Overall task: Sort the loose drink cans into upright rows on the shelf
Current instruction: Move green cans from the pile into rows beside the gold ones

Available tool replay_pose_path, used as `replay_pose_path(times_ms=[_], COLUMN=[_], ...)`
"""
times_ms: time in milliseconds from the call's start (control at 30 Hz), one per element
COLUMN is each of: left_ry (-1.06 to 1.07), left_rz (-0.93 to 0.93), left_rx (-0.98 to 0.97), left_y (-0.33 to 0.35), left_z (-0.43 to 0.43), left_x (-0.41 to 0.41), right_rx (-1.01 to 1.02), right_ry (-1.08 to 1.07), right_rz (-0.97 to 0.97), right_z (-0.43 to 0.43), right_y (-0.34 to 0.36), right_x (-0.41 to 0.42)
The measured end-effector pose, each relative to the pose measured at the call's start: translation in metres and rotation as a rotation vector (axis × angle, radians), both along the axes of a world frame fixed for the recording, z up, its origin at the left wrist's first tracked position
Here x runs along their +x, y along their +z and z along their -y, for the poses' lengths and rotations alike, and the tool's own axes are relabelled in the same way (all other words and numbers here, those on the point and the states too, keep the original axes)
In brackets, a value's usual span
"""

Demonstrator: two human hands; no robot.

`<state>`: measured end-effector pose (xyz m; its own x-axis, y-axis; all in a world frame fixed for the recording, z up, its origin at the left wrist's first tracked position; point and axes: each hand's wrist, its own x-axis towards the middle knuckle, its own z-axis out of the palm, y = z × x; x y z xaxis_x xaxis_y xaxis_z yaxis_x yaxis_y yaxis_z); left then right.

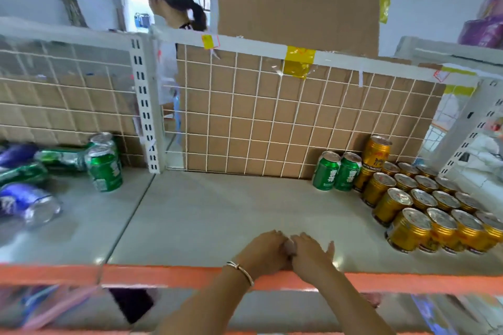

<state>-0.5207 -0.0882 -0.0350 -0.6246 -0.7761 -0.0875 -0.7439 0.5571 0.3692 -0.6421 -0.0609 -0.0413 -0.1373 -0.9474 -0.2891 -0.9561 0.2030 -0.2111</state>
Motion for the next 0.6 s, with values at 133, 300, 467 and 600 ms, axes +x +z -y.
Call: replay_pose_path(times_ms=[133, 300, 467, 600], left_ry=[0.18, 0.321, 0.441, 0.586], left_rz=[-0.01, 0.027, 0.012, -0.122], left_rx=[0.046, 0.069, 0.105, 0.098], left_y=[0.006, 0.016, 0.022, 0.023], left_z=[-0.033, -0.067, -0.077, -0.055], left_x=[0.059, 0.15, 0.241, 0.307], right_rx=[-0.076, -0.084, -0.073, -0.08], right_ry=[0.096, 0.285, 0.433, 0.466], right_rz=[0.001, 0.037, 0.043, 0.108], right_z=[-0.021, -0.039, -0.032, -0.003], right_y=[0.007, 0.012, 0.02, 0.034], right_x=[0.046, 0.135, 0.226, 0.285])
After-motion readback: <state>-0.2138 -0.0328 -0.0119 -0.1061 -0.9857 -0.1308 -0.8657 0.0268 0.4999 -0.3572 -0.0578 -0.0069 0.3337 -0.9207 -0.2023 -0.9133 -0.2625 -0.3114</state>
